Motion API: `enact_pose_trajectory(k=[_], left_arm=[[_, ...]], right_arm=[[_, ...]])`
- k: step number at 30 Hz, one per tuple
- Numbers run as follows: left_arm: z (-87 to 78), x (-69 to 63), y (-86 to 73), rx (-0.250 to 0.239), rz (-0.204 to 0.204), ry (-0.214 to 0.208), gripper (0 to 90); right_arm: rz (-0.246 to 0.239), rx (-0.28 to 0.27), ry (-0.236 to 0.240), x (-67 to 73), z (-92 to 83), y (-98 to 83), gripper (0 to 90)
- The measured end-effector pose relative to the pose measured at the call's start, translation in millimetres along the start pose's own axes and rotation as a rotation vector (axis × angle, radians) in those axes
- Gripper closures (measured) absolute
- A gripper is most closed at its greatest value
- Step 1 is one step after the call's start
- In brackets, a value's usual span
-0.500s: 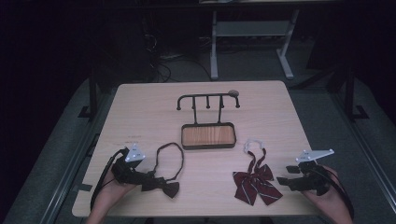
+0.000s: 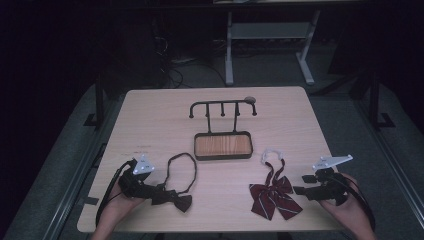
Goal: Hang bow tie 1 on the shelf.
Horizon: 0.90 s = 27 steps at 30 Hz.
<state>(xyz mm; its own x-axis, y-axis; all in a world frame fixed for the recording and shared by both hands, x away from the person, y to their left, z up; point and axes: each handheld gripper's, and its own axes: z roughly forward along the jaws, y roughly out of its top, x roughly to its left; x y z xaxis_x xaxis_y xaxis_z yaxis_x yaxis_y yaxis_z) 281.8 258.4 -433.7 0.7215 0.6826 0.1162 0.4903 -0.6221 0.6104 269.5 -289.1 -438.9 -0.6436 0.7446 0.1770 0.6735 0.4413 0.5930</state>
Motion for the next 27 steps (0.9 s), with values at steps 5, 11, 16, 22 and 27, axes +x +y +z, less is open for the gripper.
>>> enact_pose_trajectory(k=[5, 11, 16, 22, 27], left_arm=[[0.2, -1.8, 1.2, -0.004, 0.006, -0.002, 28.7], [0.5, 0.1, 0.5, -0.003, 0.005, 0.001, 28.8], [-0.6, -0.5, 1.3, -0.007, 0.004, 0.0, 28.8], [-1.2, -0.5, 1.2, -0.011, 0.006, 0.002, 28.8], [-2.3, -0.9, 2.0, -0.017, 0.006, 0.003, 28.7]], right_arm=[[-0.029, 0.014, 0.006, 5.8, 0.0, 12.1, 43.5], [-0.057, 0.046, -0.001, 8.9, 2.7, 31.7, 48.4], [-0.078, 0.091, -0.02, 11.7, 6.9, 48.2, 49.9], [-0.084, 0.107, -0.007, 7.3, 10.3, 62.3, 49.9], [-0.079, 0.108, -0.009, 3.8, 10.7, 75.1, 49.9]])
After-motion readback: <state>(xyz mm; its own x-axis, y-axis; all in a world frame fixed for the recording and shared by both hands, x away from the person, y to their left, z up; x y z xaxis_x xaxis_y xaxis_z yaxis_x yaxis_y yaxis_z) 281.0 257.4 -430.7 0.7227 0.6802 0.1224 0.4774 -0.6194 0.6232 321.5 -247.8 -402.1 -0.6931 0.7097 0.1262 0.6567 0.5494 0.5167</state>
